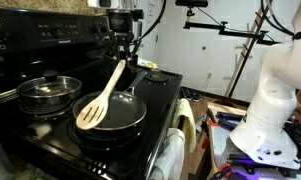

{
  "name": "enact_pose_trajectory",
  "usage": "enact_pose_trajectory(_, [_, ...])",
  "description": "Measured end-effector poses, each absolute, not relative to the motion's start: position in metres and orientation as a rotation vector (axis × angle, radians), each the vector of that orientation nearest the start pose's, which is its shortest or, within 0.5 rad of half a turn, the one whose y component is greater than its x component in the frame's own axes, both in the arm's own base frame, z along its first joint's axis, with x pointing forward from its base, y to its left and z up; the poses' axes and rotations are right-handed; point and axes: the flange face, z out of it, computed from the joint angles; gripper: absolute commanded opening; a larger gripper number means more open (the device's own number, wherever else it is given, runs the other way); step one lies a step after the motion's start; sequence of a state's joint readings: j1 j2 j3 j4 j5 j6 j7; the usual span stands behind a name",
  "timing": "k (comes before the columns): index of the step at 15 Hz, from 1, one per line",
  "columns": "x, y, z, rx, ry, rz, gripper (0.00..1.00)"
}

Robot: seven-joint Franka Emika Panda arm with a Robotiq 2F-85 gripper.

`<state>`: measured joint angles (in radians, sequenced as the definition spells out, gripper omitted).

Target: Remove the wooden spoon from the pot on the right side of the stove and place it on the left side of the countertop

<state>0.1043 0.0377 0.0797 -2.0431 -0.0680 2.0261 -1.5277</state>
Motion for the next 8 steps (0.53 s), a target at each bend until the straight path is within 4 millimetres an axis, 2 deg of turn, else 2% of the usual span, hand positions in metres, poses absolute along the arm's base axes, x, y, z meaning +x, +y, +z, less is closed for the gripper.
enact_pose_trajectory(4, [0.546,0.161,0.398,1.897,2.523,-0.143,0.07])
enact_pose_trajectory(8, [0.535,0.217,0.377,1.861,2.646,-0.14,0.07])
